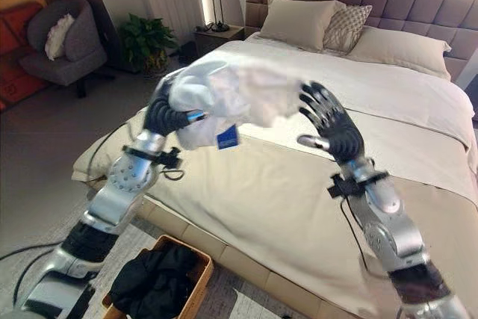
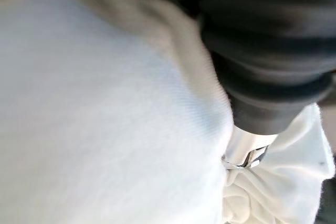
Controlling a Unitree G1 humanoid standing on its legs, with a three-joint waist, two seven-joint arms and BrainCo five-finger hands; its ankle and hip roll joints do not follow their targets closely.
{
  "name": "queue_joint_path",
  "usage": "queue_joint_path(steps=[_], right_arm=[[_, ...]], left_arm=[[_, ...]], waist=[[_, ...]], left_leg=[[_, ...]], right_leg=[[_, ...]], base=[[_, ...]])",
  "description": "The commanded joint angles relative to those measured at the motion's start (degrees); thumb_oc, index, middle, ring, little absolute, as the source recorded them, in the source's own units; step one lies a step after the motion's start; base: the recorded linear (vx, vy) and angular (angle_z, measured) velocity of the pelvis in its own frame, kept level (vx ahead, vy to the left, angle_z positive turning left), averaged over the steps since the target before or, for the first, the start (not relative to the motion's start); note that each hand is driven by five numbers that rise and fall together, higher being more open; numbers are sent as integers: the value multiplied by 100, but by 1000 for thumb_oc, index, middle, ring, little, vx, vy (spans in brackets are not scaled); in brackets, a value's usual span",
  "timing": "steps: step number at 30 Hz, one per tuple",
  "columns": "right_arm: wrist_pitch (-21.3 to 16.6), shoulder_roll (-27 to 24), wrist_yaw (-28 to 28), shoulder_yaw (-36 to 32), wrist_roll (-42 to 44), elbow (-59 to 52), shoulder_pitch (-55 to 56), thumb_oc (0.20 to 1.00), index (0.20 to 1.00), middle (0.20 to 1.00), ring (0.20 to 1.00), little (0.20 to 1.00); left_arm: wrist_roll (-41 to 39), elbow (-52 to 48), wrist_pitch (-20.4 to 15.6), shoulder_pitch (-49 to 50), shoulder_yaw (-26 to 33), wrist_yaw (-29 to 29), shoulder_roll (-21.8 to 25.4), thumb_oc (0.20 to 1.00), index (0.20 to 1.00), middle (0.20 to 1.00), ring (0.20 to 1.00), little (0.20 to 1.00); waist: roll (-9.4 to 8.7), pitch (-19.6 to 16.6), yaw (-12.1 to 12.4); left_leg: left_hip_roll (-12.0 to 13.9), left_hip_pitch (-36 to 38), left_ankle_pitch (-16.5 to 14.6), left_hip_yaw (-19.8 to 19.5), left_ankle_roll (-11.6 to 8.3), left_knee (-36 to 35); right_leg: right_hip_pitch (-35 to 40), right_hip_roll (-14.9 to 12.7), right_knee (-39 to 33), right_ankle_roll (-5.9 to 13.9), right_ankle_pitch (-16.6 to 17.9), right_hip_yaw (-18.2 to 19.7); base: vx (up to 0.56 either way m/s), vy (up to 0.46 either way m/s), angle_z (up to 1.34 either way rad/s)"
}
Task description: Pick up clothes into the bucket
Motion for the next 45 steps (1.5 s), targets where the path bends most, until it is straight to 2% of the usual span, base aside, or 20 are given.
queue_joint_path(steps=[1, 2, 5, 9, 14, 19, 20, 22, 23, 25, 26, 31, 36, 42, 43, 45], right_arm=[[-206, 129, -249, -141, -909, 207, 64, 1000, 1000, 1000, 1000, 1000], [-208, 136, -255, -132, -920, 204, 71, 1000, 1000, 1000, 1000, 1000], [-114, 727, -443, -150, -1296, 1514, 723, 1000, 1000, 1000, 1000, 1000], [-98, 1183, -719, -132, -1631, 3227, 983, 1000, 1000, 1000, 1000, 1000], [-27, 1318, -1028, 79, -2427, 5428, 1018, 1000, 1000, 1000, 1000, 1000], [11, 1329, -1178, 128, -2553, 6707, 888, 1000, 1000, 1000, 1000, 1000], [24, 1261, -1187, 187, -2618, 6807, 822, 1000, 1000, 1000, 1000, 1000], [19, 1263, -1187, 186, -2618, 6815, 812, 1000, 1000, 1000, 1000, 1000], [-15, 1199, -1278, 287, -2674, 6769, 695, 1000, 1000, 1000, 1000, 1000], [-67, 1169, -1392, 473, -2754, 6691, 499, 1000, 1000, 1000, 1000, 1000], [-69, 1174, -1395, 469, -2755, 6697, 488, 1000, 1000, 1000, 1000, 1000], [-264, 1123, -1589, 801, -2679, 6239, 26, 1000, 1000, 1000, 1000, 1000], [-393, 1049, -1786, 885, -2603, 5864, -112, 1000, 1000, 1000, 1000, 1000], [-502, 980, -1972, 888, -2475, 5625, -68, 1000, 1000, 1000, 1000, 1000], [-501, 991, -1998, 910, -2453, 5677, -27, 1000, 1000, 1000, 1000, 1000], [-504, 1002, -2028, 952, -2410, 5739, -58, 1000, 1000, 1000, 1000, 1000]], left_arm=[[506, 192, -437, -138, 393, 346, 293, 200, 200, 200, 200, 200], [511, 181, -435, -120, 396, 347, 296, 200, 200, 200, 200, 200], [848, 339, -502, 499, 1043, 594, 514, 200, 200, 200, 200, 200], [775, 448, -634, 1095, 1642, 776, 738, 200, 200, 200, 200, 200], [828, 747, -671, 1674, 2107, 1007, 987, 200, 200, 200, 200, 200], [961, 1223, -629, 1825, 2132, 1259, 1086, 200, 200, 200, 200, 200], [924, 1455, -615, 1801, 2099, 1322, 1112, 200, 200, 200, 200, 200], [924, 1467, -621, 1789, 2095, 1325, 1115, 200, 200, 200, 200, 200], [1011, 1894, -589, 1725, 2005, 1487, 1194, 200, 200, 200, 200, 200], [978, 2391, -596, 1526, 1888, 1621, 1290, 200, 200, 200, 200, 200], [975, 2416, -609, 1501, 1877, 1624, 1297, 200, 200, 200, 200, 200], [863, 3150, -577, 1056, 1665, 1916, 1482, 200, 200, 200, 200, 200], [792, 3583, -455, 531, 1440, 2082, 1750, 200, 200, 200, 200, 200], [888, 3628, -336, 162, 1166, 2200, 2059, 200, 200, 200, 200, 200], [871, 3660, -326, 144, 1127, 2167, 2078, 200, 200, 200, 200, 200], [817, 3999, -312, -48, 1000, 2160, 2148, 200, 200, 200, 200, 200]], waist=[[-213, -346, 74], [-216, -355, 70], [-225, -327, 89], [-263, -185, 175], [-362, 75, 337], [-480, 603, 525], [-527, 860, 573], [-522, 837, 564], [-549, 1111, 577], [-553, 1293, 599], [-556, 1288, 607], [-706, 1930, 632], [-820, 2337, 563], [-930, 2367, 418], [-933, 2367, 415], [-979, 2367, 375]], left_leg=[[-99, -298, -588, -215, 30, 560], [-99, -297, -590, -215, 30, 560], [-100, -335, -602, -226, 29, 595], [-117, -511, -608, -272, 28, 717], [-174, -903, -675, -405, 23, 1103], [-286, -1713, -770, -635, 27, 1846], [-307, -2023, -794, -730, 40, 2127], [-309, -2082, -812, -737, 40, 2175], [-286, -2370, -828, -773, 63, 2396], [-246, -2639, -856, -722, 73, 2606], [-247, -2669, -866, -716, 73, 2631], [-175, -3544, -1021, -659, 75, 3509], [-164, -4351, -1138, -690, 96, 4192], [-190, -5294, -1281, -792, 119, 4800], [-165, -5331, -1547, -796, 118, 5012], [-160, -5614, -1627, -788, 137, 5255]], right_leg=[[-426, -198, 781, 112, -355, -211], [-424, -198, 780, 112, -356, -212], [-439, -198, 787, 107, -364, -224], [-585, -192, 863, 111, -353, -244], [-783, -214, 1008, 110, -348, -312], [-1234, -271, 1301, 73, -340, -419], [-1478, -305, 1510, 49, -322, -434], [-1525, -305, 1541, 50, -335, -439], [-1867, -341, 1855, 29, -368, -429], [-2227, -391, 2196, 17, -448, -392], [-2262, -393, 2228, 17, -462, -383], [-3107, -364, 2941, -51, -626, -266], [-3833, -362, 3538, -69, -755, -268], [-4729, -359, 4135, -134, -933, -260], [-4774, -337, 4352, -106, -1155, -237], [-5057, -334, 4617, -137, -1243, -223]], base=[[0, 0, 0], [0, 0, 0], [0, 0, 0], [-46, 11, 3], [-57, 23, 5], [-179, 26, 24], [-214, 43, 31], [-139, 47, 33], [-176, 86, 26], [-167, 102, 8], [-152, 75, -3], [-168, 26, -6], [-136, 12, -11], [-47, -6, 8], [53, -1, 0], [27, 4, 0]])
